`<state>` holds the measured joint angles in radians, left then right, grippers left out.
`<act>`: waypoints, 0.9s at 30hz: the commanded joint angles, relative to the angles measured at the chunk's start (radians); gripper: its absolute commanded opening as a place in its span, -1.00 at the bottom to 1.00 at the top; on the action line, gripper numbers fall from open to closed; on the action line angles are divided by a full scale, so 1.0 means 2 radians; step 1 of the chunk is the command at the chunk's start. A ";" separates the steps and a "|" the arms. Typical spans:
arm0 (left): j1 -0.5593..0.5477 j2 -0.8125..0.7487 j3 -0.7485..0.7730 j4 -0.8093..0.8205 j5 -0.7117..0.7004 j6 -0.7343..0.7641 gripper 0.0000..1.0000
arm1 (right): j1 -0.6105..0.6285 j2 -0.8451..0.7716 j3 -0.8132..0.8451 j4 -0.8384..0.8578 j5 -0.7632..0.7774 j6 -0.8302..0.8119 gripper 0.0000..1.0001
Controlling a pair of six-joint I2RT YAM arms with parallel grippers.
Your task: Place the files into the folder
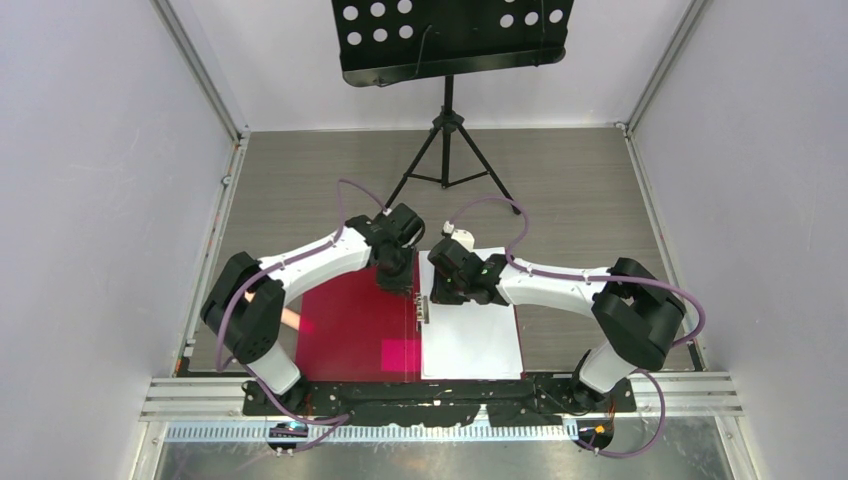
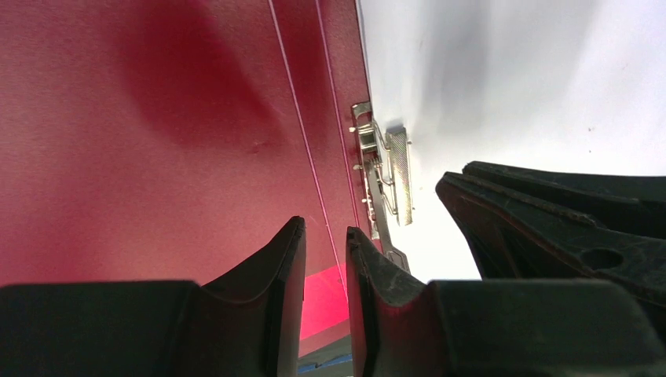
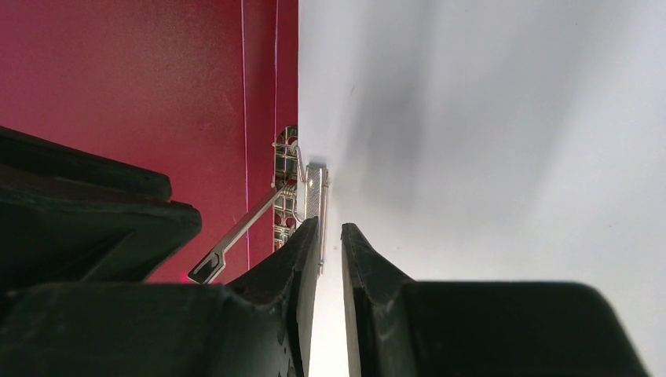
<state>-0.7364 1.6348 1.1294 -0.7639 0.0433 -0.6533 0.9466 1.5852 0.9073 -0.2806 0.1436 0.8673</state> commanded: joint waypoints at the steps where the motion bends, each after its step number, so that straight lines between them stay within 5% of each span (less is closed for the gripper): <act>1: 0.007 0.001 0.024 -0.015 -0.031 -0.004 -0.49 | 0.003 0.000 0.012 0.014 0.000 0.000 -0.52; 12: 0.009 0.044 0.070 0.006 0.033 0.003 -0.30 | 0.003 -0.014 0.005 0.012 0.005 0.001 -0.52; 27: 0.008 0.072 0.012 0.058 0.056 -0.005 -0.61 | 0.008 -0.030 -0.006 0.009 0.009 0.002 -0.52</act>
<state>-0.7235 1.7634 1.1728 -0.7010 0.1326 -0.6529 0.9485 1.5677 0.8970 -0.2810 0.1474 0.8673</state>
